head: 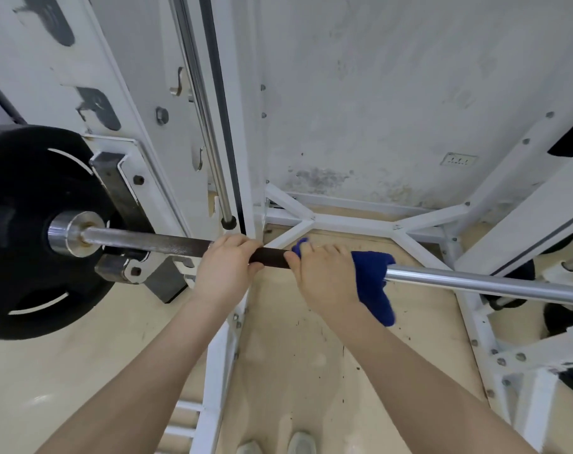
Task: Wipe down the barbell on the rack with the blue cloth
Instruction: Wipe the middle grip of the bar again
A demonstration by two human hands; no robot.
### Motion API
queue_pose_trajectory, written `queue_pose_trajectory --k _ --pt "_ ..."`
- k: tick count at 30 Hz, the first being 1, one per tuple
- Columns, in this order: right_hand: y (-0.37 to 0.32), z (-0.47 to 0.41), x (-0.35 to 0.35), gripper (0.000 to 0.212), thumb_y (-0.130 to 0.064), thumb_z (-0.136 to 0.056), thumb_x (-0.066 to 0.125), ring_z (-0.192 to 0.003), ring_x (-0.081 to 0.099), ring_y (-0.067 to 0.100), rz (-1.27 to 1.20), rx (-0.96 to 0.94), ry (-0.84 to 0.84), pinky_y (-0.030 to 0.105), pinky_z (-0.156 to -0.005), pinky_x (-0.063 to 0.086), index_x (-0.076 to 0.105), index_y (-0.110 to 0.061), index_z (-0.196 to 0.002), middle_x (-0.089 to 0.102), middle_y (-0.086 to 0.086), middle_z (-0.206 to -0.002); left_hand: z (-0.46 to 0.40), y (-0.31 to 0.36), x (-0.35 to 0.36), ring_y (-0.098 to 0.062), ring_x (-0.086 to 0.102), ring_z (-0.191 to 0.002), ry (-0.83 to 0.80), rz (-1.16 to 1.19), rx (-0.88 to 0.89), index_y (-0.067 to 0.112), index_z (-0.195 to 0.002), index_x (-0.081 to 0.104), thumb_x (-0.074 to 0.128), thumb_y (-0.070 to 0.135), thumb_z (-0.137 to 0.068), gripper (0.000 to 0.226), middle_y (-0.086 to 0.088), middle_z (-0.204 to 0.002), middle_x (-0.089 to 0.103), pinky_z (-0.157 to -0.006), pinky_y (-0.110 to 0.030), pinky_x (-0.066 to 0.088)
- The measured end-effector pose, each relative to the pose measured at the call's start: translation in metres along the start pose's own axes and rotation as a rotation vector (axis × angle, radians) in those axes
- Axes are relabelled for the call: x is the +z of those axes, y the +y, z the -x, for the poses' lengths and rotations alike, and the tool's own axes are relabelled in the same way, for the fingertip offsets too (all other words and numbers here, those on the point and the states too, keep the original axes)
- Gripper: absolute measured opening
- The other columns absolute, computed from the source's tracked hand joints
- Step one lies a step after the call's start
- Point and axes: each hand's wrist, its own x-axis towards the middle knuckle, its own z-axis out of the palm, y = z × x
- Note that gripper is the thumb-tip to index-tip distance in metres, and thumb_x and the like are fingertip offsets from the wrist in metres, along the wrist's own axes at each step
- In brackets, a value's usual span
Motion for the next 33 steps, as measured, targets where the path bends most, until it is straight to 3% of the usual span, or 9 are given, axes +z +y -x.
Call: queue_pose_trajectory --k 4,6,9,12,14,17,20,23,33 --pt "0.042 0.01 -0.005 0.022 -0.035 -0.097 0.029 -0.083 0.055 0.023 -0.014 0.057 -0.05 0.035 -0.079 0.037 0.045 -0.021 -0.094 0.059 -0.001 -0.087 -0.001 0.002 -0.003 -0.025 0.046 -0.113 -0.002 0.012 -0.019 0.019 -0.119 0.059 0.061 0.023 -0.086 0.033 -0.003 -0.115 0.061 -0.096 -0.035 0.036" --pt "0.055 0.016 -0.006 0.041 -0.036 -0.093 0.012 -0.077 0.052 0.021 0.037 0.197 0.035 0.036 -0.092 0.033 0.049 -0.021 -0.087 0.057 -0.004 -0.077 0.001 0.002 -0.002 -0.024 0.046 -0.113 0.016 0.037 -0.017 0.018 -0.117 0.06 0.061 0.022 -0.086 0.031 -0.003 -0.114 0.061 -0.096 -0.034 0.035" --pt "0.021 0.003 0.001 0.059 -0.036 -0.087 0.0 -0.064 0.045 0.021 0.021 0.155 0.021 0.034 -0.077 0.032 0.056 -0.019 -0.086 0.05 -0.001 -0.066 0.003 0.002 0.0 -0.026 0.045 -0.112 0.03 0.052 -0.012 0.017 -0.115 0.061 0.062 0.02 -0.086 0.03 -0.003 -0.113 0.062 -0.094 -0.033 0.034" --pt "-0.024 -0.01 0.001 0.055 -0.042 -0.094 0.017 -0.056 0.055 0.023 -0.025 0.085 0.076 0.032 -0.065 0.038 0.06 -0.016 -0.073 0.06 0.001 -0.06 0.0 -0.003 -0.001 -0.026 0.046 -0.111 0.006 0.052 -0.005 0.018 -0.116 0.061 0.063 0.022 -0.085 0.032 -0.004 -0.114 0.062 -0.093 -0.033 0.035" --pt "-0.017 -0.008 -0.003 0.052 -0.046 -0.096 0.019 -0.069 0.06 0.022 -0.048 0.046 0.026 0.035 -0.078 0.041 0.06 -0.018 -0.082 0.063 -0.001 -0.072 -0.002 -0.007 -0.003 -0.025 0.047 -0.109 -0.011 0.048 0.021 0.02 -0.117 0.061 0.063 0.025 -0.084 0.033 -0.002 -0.113 0.063 -0.091 -0.032 0.036" --pt "0.034 0.013 0.001 0.059 -0.055 -0.092 0.006 -0.086 0.056 0.016 -0.034 0.136 -0.001 0.04 -0.107 0.014 0.056 -0.024 -0.085 0.059 -0.006 -0.082 -0.003 -0.012 -0.005 -0.023 0.048 -0.109 -0.018 0.032 0.077 0.021 -0.119 0.06 0.062 0.026 -0.085 0.034 0.0 -0.115 0.063 -0.092 -0.033 0.037" --pt "0.048 0.017 0.001 0.072 -0.055 -0.083 -0.005 -0.082 0.054 0.019 0.045 0.255 0.042 0.035 -0.092 0.026 0.058 -0.02 -0.082 0.058 -0.005 -0.079 -0.002 -0.016 -0.008 -0.023 0.045 -0.116 -0.05 0.027 0.135 0.021 -0.125 0.055 0.056 0.024 -0.089 0.036 0.001 -0.122 0.059 -0.099 -0.033 0.035" --pt "0.012 -0.002 0.01 0.041 -0.038 -0.094 0.018 -0.076 0.046 0.021 0.07 0.171 -0.002 0.032 -0.069 0.029 0.054 -0.019 -0.094 0.057 -0.002 -0.085 0.0 -0.025 -0.014 -0.021 0.041 -0.121 -0.107 0.113 0.176 0.017 -0.133 0.046 0.052 0.018 -0.092 0.041 -0.001 -0.129 0.053 -0.103 -0.027 0.029" --pt "-0.089 -0.028 0.011 0.033 -0.032 -0.091 0.034 -0.071 0.06 0.025 -0.033 0.057 0.178 0.032 -0.064 0.046 0.062 -0.014 -0.085 0.064 0.002 -0.079 0.003 -0.088 -0.041 -0.026 0.045 -0.12 -0.061 -0.047 0.132 0.012 -0.134 0.043 0.057 0.02 -0.088 0.049 -0.006 -0.129 0.054 -0.105 -0.036 0.033"
